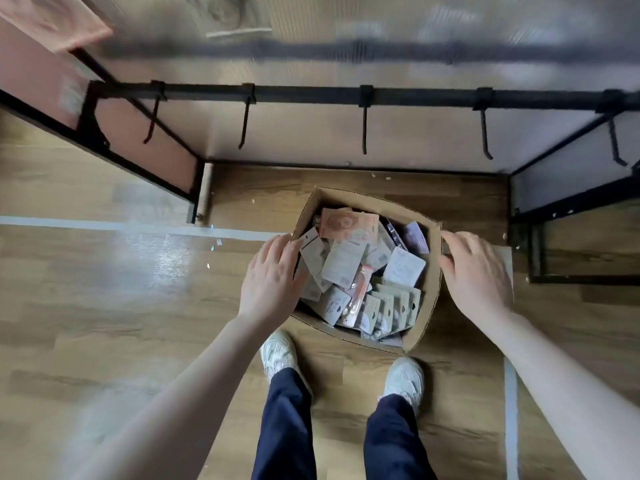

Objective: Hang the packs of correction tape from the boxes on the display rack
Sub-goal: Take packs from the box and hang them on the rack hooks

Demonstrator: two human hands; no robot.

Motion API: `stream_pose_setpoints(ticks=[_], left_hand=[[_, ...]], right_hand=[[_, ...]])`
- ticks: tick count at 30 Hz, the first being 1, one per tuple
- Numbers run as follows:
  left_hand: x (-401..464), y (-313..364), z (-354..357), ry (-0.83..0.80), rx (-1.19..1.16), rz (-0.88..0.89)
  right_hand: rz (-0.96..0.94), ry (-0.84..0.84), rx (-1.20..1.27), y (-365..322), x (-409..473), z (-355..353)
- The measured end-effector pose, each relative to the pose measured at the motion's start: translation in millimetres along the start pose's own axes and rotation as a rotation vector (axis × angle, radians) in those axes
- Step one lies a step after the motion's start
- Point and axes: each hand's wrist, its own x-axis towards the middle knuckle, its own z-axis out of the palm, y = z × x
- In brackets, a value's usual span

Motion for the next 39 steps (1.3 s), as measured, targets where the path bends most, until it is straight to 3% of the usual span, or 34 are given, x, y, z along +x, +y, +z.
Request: stream_pose_setpoints(ticks=[7,13,19,24,31,36,39], left_hand=[[10.9,-12.1,99.5,-0.227,0.044,0.034],[32.6,-0.9,175.3,-0.474,0.143,0.232],[48.3,14.8,230.4,-0.612,0.227,0.484],[54.7,23.8,256.3,-0.765,0.2,0.589],[59.0,29.1,258.6,-0.696,0.204,0.659],[61.5,24.1,240.9,-0.684,0.27,0.853],[64.4,21.8,227.2,-0.526,0.183,0.942]], right_hand=[[0.01,-0.166,-0.039,28.1,2.5,97.8],[-0.068,-0.304,-0.222,39.6,13.8,158.2],[-0.174,-0.313,-0.432,51.0,19.7,190.1],[-0.193,-0.316,-0.415,47.2,19.3,196.1],[-0.124,-0.396,-0.321,42.4,19.5,193.1],[-0.014,-0.449,-0.258,30.8,18.4,191.5],[0.052,-0.458,-0.227,23.3,17.4,188.1]])
